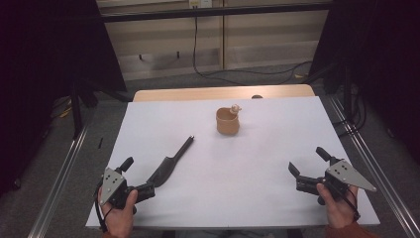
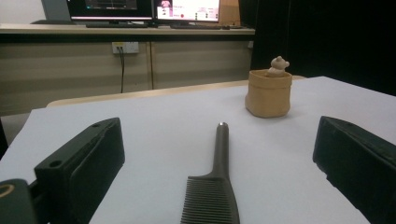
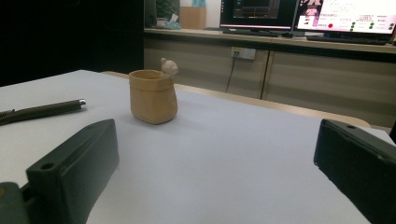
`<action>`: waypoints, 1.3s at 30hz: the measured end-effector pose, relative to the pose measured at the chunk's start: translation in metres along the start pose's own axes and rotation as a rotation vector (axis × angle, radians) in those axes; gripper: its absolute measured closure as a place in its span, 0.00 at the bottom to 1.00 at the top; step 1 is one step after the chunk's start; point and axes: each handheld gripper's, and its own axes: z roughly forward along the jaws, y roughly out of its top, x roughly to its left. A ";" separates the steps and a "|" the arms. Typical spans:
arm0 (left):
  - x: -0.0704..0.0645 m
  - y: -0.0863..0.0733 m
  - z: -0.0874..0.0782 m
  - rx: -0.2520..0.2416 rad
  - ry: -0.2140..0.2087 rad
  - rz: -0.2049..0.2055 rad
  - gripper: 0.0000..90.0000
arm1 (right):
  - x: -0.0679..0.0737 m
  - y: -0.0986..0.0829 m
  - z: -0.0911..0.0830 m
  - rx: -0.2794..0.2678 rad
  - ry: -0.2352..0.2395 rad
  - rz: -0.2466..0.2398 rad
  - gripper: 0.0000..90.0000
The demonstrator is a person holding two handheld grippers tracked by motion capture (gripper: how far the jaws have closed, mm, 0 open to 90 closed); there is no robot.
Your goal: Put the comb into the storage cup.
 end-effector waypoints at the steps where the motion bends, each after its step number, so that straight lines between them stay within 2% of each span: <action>1: 0.000 0.000 0.000 0.003 0.000 -0.002 0.02 | 0.000 0.000 0.000 0.000 0.000 0.000 0.00; 6: 0.001 0.000 0.003 0.021 -0.018 -0.026 0.02 | 0.001 -0.001 0.000 0.009 0.010 -0.008 0.00; 12: 0.000 0.003 0.002 0.006 -0.038 -0.032 0.03 | 0.000 -0.002 0.001 0.014 0.014 0.002 0.00; 19: -0.001 0.005 0.006 0.045 -0.064 -0.018 0.05 | -0.001 -0.002 0.002 0.012 0.023 0.010 0.00; 22: 0.000 0.006 0.008 0.048 -0.073 -0.021 0.04 | 0.000 -0.002 0.001 0.007 0.027 0.008 0.00; 24: 0.000 0.007 0.009 0.058 -0.072 -0.001 0.04 | 0.001 -0.002 0.002 0.007 0.029 0.012 0.00; 27: 0.000 0.008 0.011 0.059 -0.076 -0.005 0.06 | 0.001 -0.002 0.003 0.013 0.033 0.013 0.00; 29: 0.002 0.010 0.013 0.076 -0.102 -0.003 0.06 | 0.001 -0.003 0.002 0.014 0.036 0.009 0.00; 32: 0.003 0.011 0.015 0.075 -0.091 -0.031 0.05 | 0.001 -0.002 0.002 0.013 0.034 0.008 0.00; 34: 0.003 0.012 0.017 0.052 -0.104 -0.072 0.04 | 0.001 -0.002 0.002 0.013 0.032 0.008 0.00; 36: 0.005 0.014 0.020 0.052 -0.101 -0.048 0.04 | 0.001 -0.002 0.003 0.012 0.032 0.010 0.00; 38: 0.005 0.016 0.023 0.053 -0.104 -0.057 0.04 | 0.001 -0.002 0.003 0.013 0.031 0.009 0.00; 39: 0.005 0.016 0.024 0.062 -0.109 -0.041 0.04 | 0.001 -0.002 0.003 0.014 0.034 0.013 0.00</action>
